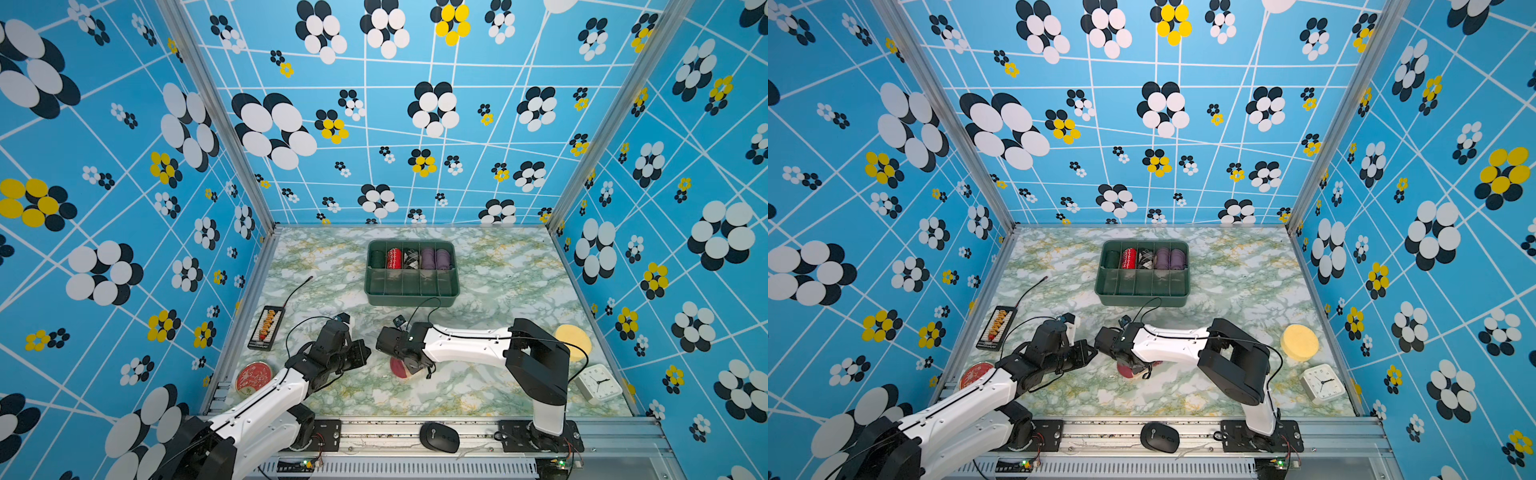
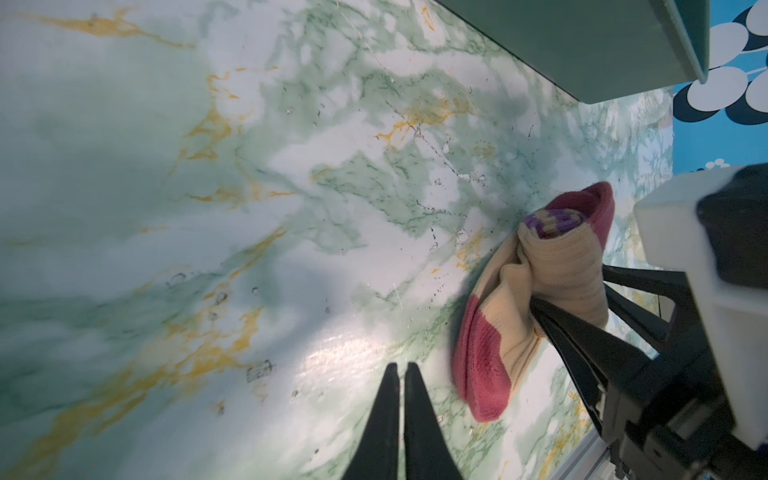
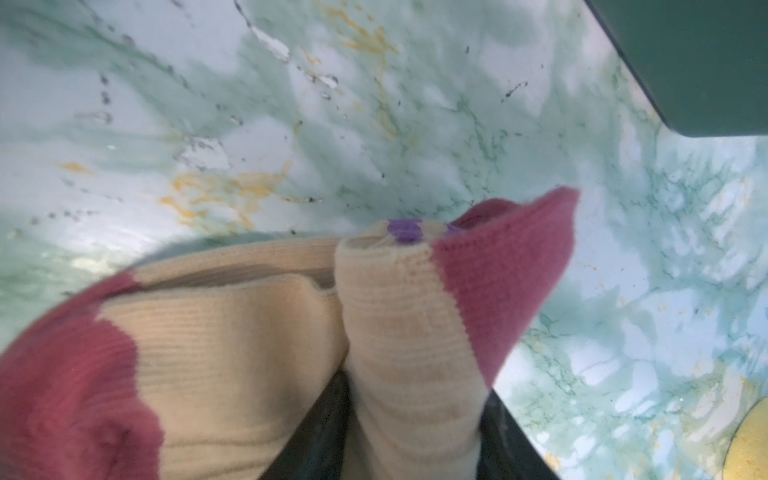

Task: Roll the socks

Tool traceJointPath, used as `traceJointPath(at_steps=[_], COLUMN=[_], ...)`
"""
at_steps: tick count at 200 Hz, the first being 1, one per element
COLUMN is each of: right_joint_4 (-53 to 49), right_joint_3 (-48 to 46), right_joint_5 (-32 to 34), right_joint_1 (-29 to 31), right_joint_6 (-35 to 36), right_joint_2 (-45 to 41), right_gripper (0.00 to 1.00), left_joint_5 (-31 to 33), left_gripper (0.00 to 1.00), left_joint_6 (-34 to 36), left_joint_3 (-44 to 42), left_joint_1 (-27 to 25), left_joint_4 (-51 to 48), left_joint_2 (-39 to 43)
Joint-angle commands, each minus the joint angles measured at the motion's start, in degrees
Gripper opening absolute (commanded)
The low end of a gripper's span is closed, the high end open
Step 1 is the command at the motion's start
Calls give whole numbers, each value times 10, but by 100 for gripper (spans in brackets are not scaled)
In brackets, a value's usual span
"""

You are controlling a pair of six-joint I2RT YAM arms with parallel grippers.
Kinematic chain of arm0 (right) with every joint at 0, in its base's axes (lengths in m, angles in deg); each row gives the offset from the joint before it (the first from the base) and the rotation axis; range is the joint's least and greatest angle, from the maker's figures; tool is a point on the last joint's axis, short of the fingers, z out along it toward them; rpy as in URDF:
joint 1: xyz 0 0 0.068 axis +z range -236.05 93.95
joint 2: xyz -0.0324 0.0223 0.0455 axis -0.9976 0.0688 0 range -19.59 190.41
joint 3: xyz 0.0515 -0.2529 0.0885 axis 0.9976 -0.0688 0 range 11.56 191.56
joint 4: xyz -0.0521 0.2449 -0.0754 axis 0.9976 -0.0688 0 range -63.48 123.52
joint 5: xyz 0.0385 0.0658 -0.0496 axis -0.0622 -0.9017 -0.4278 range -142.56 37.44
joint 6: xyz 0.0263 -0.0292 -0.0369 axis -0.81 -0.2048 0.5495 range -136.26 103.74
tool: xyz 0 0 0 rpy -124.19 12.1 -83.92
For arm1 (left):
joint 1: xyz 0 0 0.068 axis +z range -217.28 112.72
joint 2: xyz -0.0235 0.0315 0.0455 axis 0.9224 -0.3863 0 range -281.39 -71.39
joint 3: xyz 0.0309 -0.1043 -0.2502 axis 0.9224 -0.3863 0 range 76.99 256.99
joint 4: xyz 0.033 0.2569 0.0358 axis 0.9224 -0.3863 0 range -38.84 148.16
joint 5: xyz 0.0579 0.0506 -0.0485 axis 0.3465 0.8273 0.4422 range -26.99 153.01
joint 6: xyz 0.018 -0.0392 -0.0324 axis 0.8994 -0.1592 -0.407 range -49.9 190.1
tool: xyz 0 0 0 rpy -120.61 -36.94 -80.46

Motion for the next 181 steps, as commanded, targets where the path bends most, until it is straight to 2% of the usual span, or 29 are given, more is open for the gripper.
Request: traceJointPath(at_steps=[1,27,69,89,144,181], right_joint_4=[14,14,22,26,42,58], right_joint_3=[-9,-7,-12,-16,-26,-34], right_joint_5=[-13,-4,-3,2,-1,-23], right_joint_1=[8,11,12,13,17,17], right_joint_6=[-11,-8,-9,-9,-4,2], right_joint_2=[-14,-18,-33,-40,-52,-47], right_gripper=[49,49,50,50,50,49], left_joint_5=[-15,-16,47,60,68,76], left_gripper=[8,6,2,1,0,0], left_joint_6=[-8,-31,-76,-91,-104,-94], left_joint_3=[-10,-19,-25,-27,-25,-16], left_joint_1=[4,-12,-96,-119,-143,-140], left_joint_4=[16,38,67,94,151,143], left_joint_2=[-5,6,19,5,-57,-65])
